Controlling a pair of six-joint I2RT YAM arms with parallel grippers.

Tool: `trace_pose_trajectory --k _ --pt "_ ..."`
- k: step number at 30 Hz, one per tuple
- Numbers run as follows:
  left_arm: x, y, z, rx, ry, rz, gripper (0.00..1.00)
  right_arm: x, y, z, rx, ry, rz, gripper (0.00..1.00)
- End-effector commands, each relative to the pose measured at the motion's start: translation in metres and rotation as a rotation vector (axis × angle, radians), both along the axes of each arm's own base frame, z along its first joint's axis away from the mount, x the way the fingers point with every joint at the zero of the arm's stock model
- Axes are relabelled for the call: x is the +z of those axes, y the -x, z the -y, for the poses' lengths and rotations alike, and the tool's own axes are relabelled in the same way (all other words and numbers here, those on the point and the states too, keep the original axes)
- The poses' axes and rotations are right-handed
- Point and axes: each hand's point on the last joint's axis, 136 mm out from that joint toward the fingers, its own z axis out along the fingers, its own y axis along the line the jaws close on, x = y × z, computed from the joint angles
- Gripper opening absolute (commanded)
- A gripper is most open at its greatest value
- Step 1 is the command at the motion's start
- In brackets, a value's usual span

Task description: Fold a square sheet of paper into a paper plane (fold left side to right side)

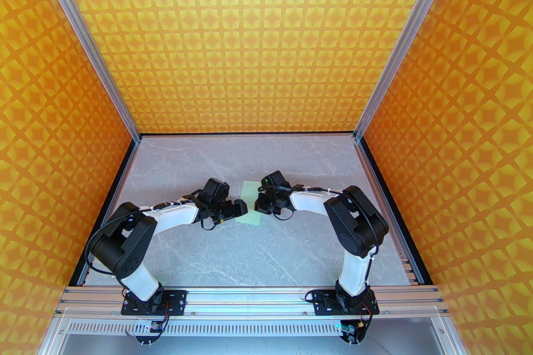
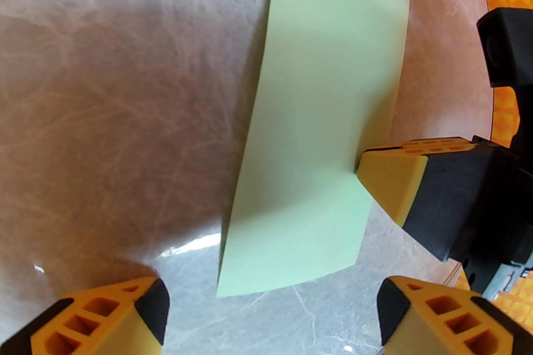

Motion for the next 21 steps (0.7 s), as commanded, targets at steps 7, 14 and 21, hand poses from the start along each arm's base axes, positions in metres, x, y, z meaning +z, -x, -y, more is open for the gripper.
trace_pose_trajectory --k 7,14,21 --pt "0.001 -0.006 0.033 -0.06 0.064 -0.008 0.85 -0.019 0.014 0.01 -0.01 0.045 -0.041 0.0" --pt "0.0 -0.015 0.041 -0.063 0.065 -0.005 0.85 -0.02 0.017 0.011 -0.017 0.038 -0.044 0.0" --pt "0.014 -0.032 0.052 -0.068 0.098 0.054 0.85 -0.022 0.021 0.012 -0.015 0.042 -0.05 0.0"
